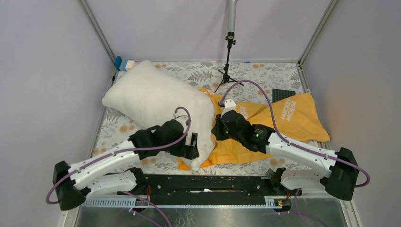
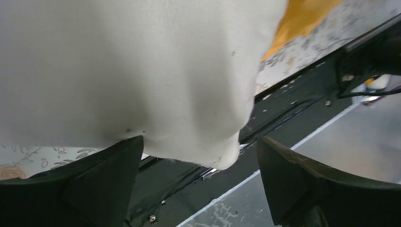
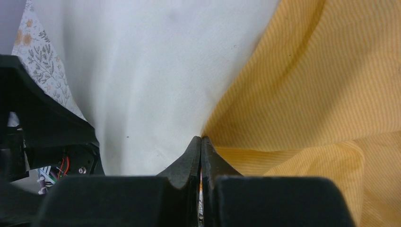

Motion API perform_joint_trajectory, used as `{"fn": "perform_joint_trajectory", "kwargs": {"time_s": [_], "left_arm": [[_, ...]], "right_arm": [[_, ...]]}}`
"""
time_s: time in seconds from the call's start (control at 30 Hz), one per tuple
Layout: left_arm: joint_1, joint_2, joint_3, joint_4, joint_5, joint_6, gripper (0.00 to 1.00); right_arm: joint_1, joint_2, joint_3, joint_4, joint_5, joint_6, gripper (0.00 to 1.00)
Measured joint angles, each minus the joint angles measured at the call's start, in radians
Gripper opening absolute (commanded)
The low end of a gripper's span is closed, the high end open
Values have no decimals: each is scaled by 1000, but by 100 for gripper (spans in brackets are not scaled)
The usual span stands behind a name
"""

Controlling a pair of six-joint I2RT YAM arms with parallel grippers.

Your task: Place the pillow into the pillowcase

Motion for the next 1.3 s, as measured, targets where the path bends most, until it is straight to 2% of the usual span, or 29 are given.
{"fn": "perform_joint_trajectory", "kwargs": {"time_s": [0.17,0.2,0.3,0.33,0.6,0.77,0.87,1.03,1.13,1.3], "left_arm": [[-30,174,-25,59,-27,-25,97],[-30,222,-19,77,-44,-27,86],[-31,344,44,84,-92,-30,9],[-31,367,72,85,-108,-32,0],[23,415,350,29,-159,26,0],[134,431,360,84,-67,19,0],[212,463,261,263,58,-32,0],[233,629,124,562,203,-125,0],[233,705,69,762,257,-175,0],[227,729,-14,1013,285,-227,0]], "right_arm": [[0,-5,0,-3,-1,0,0],[0,-7,0,-4,-1,0,0],[0,-11,0,-15,0,0,0],[0,-12,-1,-17,3,0,0],[-9,-31,-27,-15,48,0,0],[-10,-31,-26,-17,41,-2,0],[-12,-26,-1,-43,16,-10,0],[-15,-14,92,-81,-69,-20,0],[-16,-13,151,-89,-120,-24,0],[-16,13,189,-91,-138,-23,0]]}}
